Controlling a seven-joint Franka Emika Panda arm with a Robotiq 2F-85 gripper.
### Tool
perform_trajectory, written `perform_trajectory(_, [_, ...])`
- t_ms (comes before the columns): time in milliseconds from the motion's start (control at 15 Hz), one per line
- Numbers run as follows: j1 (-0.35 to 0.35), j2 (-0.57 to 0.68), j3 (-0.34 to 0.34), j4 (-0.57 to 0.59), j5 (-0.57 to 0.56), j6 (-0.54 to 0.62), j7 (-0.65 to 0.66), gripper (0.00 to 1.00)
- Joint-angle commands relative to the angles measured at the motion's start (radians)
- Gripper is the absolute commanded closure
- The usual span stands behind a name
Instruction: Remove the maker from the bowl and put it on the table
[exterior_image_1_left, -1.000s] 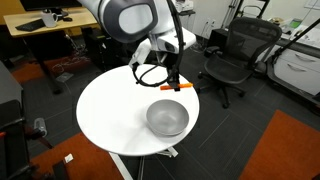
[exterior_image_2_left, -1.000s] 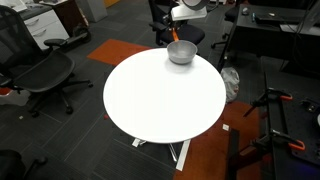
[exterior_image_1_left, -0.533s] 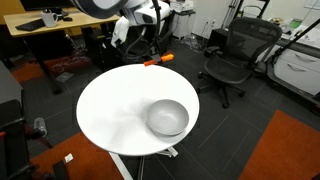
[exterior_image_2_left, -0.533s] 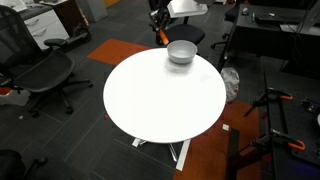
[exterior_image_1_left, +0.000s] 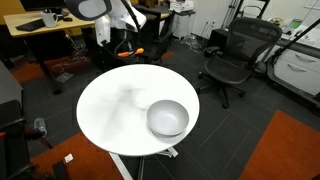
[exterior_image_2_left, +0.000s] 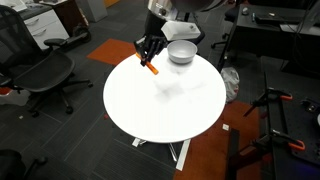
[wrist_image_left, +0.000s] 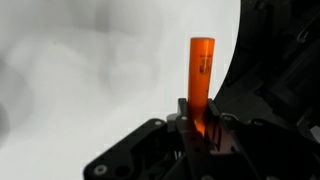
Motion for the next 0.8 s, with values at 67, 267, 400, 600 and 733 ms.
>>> perform_trajectory(67, [0.006, 0.072, -0.03, 0.037, -0.026, -0.085, 0.002, 0.95])
perform_trajectory(267, [0.02, 0.141, -0.075, 0.069, -0.069, -0.113, 0.035, 0.95])
perform_trajectory(400, [0.025, 0.183, -0.098, 0.094, -0.096, -0.133, 0.049, 0.95])
perform_trajectory(600, [0.022, 0.236, -0.112, 0.133, -0.114, -0.168, 0.048, 0.95])
perform_trajectory(733, [0.022, 0.264, -0.117, 0.158, -0.117, -0.193, 0.05, 0.95])
